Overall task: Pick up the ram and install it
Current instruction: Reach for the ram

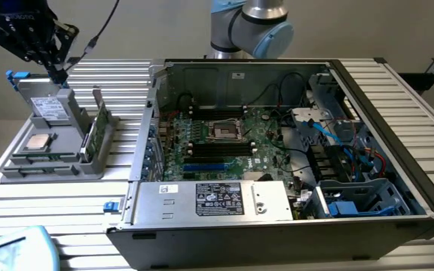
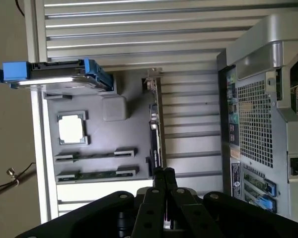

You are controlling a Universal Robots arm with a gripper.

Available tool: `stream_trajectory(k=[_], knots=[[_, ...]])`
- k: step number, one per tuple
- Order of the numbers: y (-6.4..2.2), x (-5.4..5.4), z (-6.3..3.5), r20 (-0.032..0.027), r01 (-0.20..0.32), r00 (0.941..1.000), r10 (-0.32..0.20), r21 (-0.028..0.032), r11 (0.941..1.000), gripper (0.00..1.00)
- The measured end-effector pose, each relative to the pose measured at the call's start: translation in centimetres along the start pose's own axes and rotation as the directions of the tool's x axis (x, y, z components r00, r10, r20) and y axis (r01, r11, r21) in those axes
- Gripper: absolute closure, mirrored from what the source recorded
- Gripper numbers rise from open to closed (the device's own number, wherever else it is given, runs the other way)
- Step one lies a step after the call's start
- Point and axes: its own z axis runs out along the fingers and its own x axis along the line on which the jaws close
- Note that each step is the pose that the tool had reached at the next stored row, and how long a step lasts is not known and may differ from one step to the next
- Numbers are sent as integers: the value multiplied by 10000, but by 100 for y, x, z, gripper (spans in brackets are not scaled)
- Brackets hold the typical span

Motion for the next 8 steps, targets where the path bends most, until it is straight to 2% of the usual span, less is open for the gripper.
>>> stream_trajectory(k=[8], knots=[[-89,360,0,-1,-1,10000,1,1,10000,90]])
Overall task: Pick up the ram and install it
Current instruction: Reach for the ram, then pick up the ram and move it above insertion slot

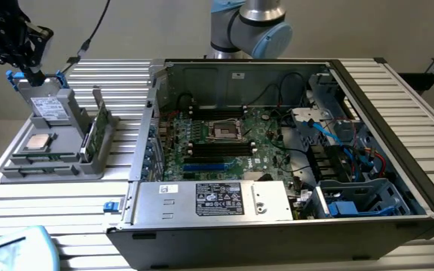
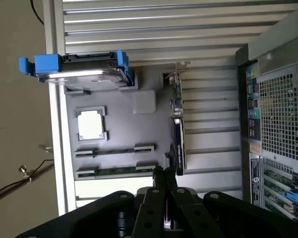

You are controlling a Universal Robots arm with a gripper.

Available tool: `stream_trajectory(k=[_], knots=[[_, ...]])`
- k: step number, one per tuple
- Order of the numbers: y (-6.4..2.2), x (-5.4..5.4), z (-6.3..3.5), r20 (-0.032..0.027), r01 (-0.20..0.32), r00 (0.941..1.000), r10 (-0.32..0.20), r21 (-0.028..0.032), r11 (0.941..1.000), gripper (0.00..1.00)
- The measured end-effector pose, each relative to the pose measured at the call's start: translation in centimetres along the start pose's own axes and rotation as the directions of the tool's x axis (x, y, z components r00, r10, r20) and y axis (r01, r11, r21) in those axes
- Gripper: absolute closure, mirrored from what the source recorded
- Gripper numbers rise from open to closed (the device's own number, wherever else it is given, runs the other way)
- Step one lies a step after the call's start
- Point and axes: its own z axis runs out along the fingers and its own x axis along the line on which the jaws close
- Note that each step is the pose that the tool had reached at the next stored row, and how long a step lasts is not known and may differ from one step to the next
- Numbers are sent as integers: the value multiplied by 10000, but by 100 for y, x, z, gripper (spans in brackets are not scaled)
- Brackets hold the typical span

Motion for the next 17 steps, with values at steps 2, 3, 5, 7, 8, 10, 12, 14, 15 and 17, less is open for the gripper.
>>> stream_trajectory(k=[2,3,5,7,8,10,12,14,15,17], knots=[[-26,88,2,1,0,10000,0,0,10000,90],[-38,132,2,1,0,10000,0,0,10000,90],[-64,222,4,1,0,10000,0,-1,10000,90],[-79,281,3,1,0,10000,0,-1,10000,90],[-79,281,3,0,0,10000,0,0,10000,90],[-79,281,3,1,1,10000,-1,-1,10000,90],[-79,281,3,1,0,10000,0,-1,10000,90],[-79,282,3,1,0,10000,0,-1,10000,90],[-79,281,3,0,0,10000,0,0,10000,90],[-79,282,3,1,0,10000,0,-1,10000,90]])
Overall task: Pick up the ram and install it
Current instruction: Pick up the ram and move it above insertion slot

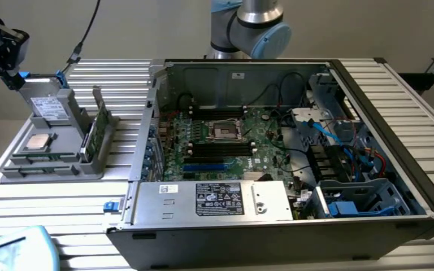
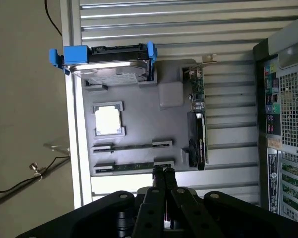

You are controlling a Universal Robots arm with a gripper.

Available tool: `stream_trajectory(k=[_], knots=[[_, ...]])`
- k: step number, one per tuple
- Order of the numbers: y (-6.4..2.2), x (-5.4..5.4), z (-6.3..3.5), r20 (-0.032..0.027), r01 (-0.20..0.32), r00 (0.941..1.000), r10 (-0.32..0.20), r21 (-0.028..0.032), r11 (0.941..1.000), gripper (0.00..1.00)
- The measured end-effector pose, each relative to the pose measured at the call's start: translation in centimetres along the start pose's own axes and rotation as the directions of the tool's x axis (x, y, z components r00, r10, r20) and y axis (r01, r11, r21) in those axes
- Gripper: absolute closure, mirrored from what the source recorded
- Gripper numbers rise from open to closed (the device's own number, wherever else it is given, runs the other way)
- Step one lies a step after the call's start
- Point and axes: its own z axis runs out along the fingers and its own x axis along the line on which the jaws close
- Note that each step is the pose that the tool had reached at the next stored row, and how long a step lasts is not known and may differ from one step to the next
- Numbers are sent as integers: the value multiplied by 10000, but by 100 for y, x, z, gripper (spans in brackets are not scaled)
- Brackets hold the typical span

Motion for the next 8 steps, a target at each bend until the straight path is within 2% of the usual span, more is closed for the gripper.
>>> stream_trajectory(k=[6,8], knots=[[0,0,0,1,0,10000,0,-2,10000,90],[-1,6,0,18,105,9999,-105,-19,9999,90]])
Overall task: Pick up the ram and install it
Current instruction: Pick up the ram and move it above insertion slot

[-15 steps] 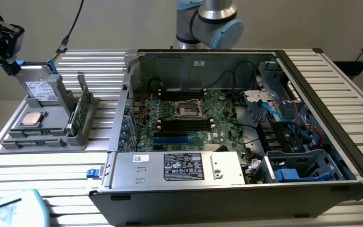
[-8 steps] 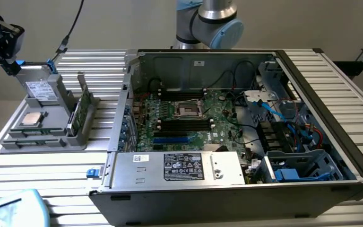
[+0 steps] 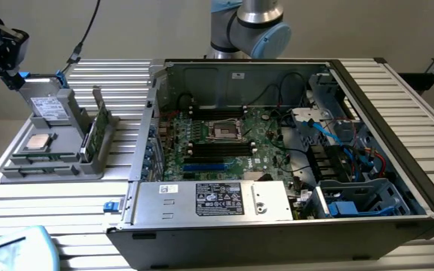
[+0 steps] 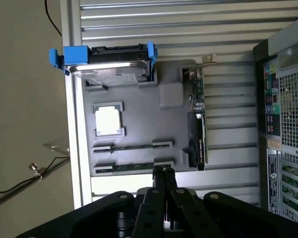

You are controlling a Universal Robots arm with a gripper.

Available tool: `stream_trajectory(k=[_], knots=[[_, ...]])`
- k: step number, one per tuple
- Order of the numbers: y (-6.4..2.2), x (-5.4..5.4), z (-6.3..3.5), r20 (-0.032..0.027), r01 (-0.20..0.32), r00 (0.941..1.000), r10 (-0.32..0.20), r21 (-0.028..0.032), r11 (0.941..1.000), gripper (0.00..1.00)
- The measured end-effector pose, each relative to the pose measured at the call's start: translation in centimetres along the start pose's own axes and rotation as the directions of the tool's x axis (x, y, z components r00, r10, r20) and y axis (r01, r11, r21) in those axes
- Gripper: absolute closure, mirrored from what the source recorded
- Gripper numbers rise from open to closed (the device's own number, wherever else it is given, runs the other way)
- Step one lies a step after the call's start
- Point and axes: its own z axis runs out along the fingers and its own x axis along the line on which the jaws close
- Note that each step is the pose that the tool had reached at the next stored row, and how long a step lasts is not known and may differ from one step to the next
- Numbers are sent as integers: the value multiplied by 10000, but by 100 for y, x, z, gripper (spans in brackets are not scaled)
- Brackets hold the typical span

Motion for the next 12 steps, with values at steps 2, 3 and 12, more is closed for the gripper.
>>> stream_trajectory(k=[2,3,12], knots=[[0,0,1,-16,358,9994,-358,-8,9994,90],[0,0,1,-26,548,9985,-548,-13,9985,90],[0,0,6,-103,2168,9761,-2169,-58,9762,90]])
